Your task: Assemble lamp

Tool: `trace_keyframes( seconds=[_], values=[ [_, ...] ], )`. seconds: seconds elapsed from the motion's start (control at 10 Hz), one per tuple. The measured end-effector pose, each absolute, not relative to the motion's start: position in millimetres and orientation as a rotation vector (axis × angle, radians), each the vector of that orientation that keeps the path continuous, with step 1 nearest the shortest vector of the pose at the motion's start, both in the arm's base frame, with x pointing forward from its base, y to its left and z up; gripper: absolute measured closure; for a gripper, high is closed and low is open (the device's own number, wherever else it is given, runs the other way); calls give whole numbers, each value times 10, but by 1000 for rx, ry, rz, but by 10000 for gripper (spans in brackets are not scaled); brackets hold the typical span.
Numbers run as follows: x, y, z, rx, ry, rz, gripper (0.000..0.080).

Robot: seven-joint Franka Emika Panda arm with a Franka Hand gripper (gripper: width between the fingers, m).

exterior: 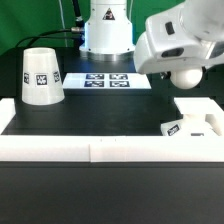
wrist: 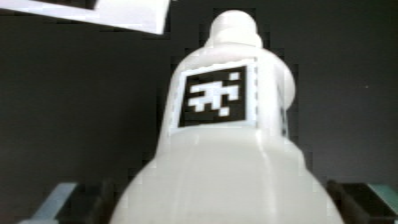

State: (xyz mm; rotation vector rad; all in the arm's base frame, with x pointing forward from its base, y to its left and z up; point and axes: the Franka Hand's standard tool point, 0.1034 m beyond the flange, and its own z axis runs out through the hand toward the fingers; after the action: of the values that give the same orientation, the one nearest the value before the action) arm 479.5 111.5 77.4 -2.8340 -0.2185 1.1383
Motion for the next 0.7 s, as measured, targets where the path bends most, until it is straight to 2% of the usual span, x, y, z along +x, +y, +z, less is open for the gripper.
trace_keyframes(
  seconds=[0.1, 0.3, 0.6, 0.7],
  values=[
    [4854, 1087, 859, -2847, -214, 1102, 220],
    [4881, 1107, 787, -2868, -213, 1043, 220],
    [5024, 1051, 771, -2964, -274, 658, 220],
    [5072, 1017, 813, -2983, -290, 548, 220]
  ],
)
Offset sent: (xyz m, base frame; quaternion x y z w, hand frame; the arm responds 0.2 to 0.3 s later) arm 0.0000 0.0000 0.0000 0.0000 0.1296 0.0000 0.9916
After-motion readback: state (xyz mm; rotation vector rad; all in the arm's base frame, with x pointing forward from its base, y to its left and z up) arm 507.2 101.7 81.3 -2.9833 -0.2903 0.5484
